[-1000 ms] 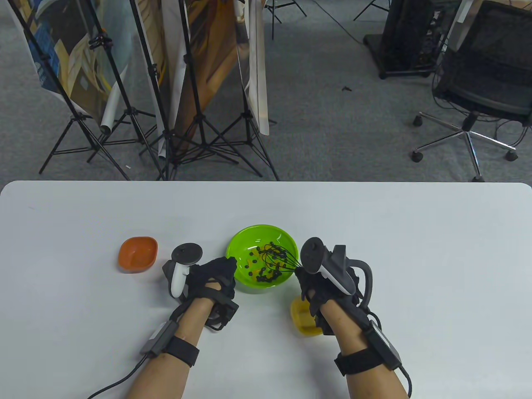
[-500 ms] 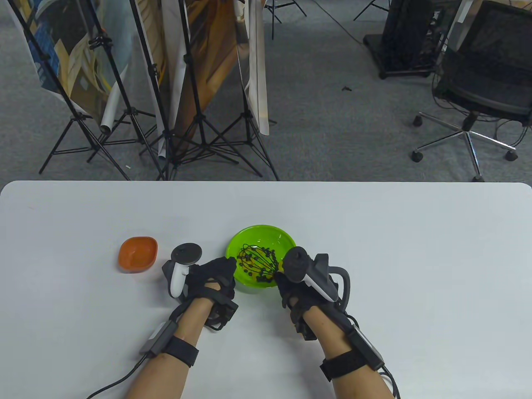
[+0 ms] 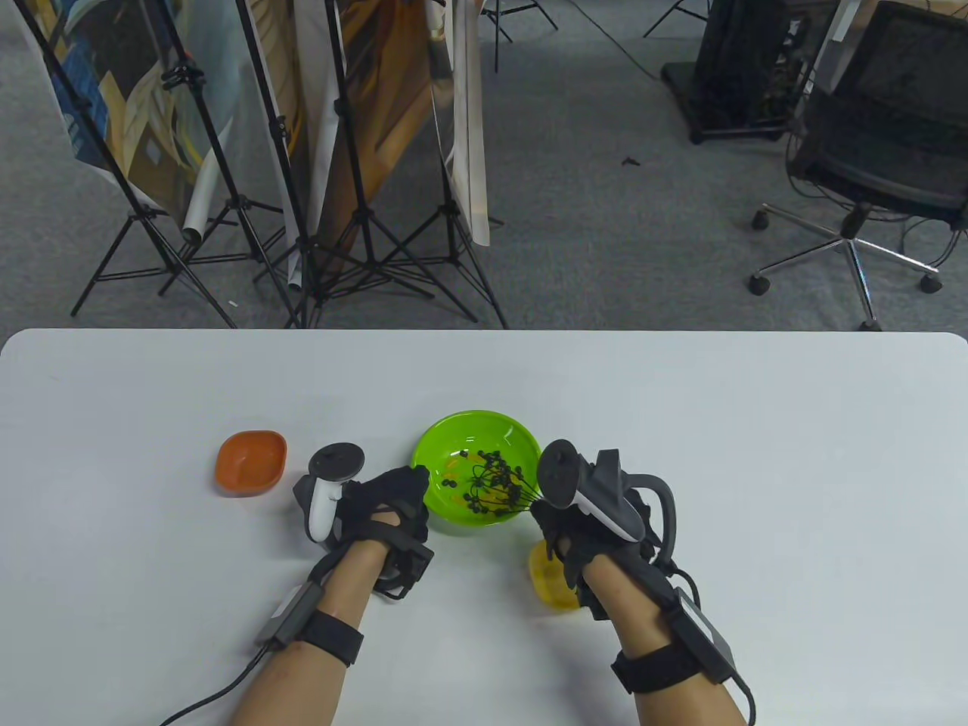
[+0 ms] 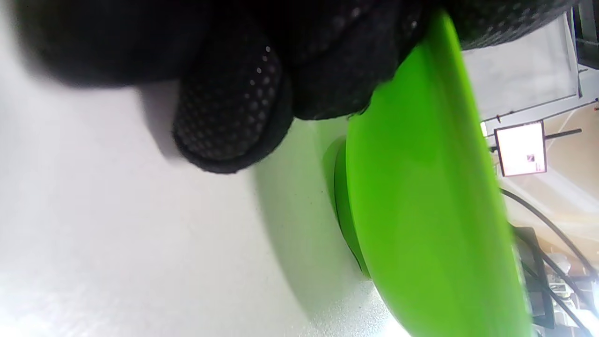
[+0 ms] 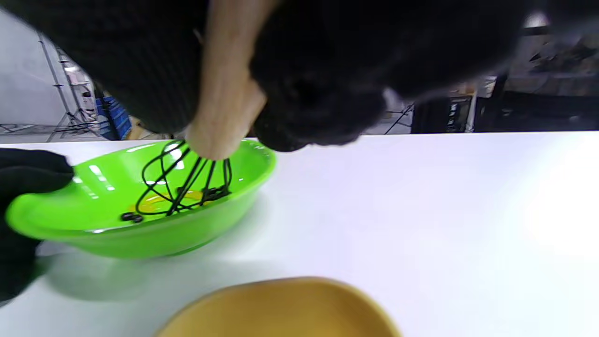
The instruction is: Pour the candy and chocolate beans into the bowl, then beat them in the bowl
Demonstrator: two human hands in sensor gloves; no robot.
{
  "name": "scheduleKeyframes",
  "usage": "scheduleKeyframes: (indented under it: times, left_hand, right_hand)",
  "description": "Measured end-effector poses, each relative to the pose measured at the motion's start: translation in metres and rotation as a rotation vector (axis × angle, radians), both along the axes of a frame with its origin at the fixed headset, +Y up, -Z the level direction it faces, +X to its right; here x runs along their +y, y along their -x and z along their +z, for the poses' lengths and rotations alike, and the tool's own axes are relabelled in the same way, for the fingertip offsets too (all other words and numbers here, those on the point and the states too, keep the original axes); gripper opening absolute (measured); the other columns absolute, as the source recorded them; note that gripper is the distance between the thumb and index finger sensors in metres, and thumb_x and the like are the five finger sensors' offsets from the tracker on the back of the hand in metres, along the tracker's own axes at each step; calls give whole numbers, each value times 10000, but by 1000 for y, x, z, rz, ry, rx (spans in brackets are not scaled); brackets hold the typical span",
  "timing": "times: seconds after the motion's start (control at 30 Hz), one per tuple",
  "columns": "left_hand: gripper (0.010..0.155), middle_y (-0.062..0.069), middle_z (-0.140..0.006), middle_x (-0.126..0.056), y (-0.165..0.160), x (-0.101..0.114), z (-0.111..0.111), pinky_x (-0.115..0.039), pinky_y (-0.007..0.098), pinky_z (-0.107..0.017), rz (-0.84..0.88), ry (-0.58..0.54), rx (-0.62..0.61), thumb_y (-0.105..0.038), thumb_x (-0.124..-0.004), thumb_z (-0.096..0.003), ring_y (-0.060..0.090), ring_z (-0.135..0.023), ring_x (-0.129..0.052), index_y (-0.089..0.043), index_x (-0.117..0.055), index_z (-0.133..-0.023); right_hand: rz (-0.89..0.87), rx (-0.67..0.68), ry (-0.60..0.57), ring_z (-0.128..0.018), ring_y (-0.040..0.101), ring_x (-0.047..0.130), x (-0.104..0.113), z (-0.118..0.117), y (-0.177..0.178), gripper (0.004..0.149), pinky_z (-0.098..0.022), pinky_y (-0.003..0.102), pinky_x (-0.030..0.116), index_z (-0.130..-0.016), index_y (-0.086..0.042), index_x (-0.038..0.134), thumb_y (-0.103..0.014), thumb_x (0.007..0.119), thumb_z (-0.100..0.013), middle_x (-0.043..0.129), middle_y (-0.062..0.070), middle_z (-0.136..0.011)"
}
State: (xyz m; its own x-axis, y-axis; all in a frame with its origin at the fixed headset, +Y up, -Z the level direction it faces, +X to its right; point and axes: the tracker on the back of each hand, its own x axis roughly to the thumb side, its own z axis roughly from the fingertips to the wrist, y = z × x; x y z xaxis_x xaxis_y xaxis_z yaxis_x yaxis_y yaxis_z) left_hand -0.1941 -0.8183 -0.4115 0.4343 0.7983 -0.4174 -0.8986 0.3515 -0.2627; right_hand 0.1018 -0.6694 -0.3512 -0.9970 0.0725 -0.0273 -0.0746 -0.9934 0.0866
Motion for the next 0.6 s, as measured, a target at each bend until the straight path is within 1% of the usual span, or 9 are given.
scheduleKeyframes:
  times: [0.07,0.2,0.33,0.47,0.6]
  left_hand:
    - [457,-97,-325,-991,-1,0,0,-921,312,-199,-7,-5,-6,-576,-703,-448,174,-318,-1080,-181,-841,-633]
    - [453,-93,-319,-992,-1,0,0,-923,315,-192,-13,-8,-9,-571,-716,-445,176,-307,-1083,-175,-842,-625]
    - [454,-86,-311,-993,0,0,-1,-922,322,-189,1,-5,-21,-567,-722,-443,185,-302,-1082,-167,-842,-621]
    - [453,-87,-313,-993,-1,0,-1,-921,320,-189,5,1,-21,-567,-723,-444,184,-304,-1081,-168,-844,-620]
    - [456,-98,-316,-991,-1,0,0,-923,313,-192,-8,-3,-17,-577,-704,-445,174,-308,-1082,-181,-840,-625]
  right_hand:
    - [2,-19,-4,-40,221,930,-3,-3,-1,556,-16,422,860,-769,-70,937,-518,862,-448,1012,116,-383]
    - [0,-63,-4,-37,199,930,-18,-10,1,573,-7,410,865,-777,-45,903,-518,792,-474,1002,103,-385]
    - [-87,-77,0,-26,188,928,-33,-16,4,583,9,403,865,-775,-33,887,-518,753,-479,998,97,-375]
    - [-172,-56,-2,-18,180,927,-43,-17,13,586,18,396,864,-771,-36,885,-525,744,-479,997,93,-365]
    - [-172,10,-6,-21,176,929,-48,-11,30,576,17,391,867,-783,-45,881,-512,721,-488,998,90,-370]
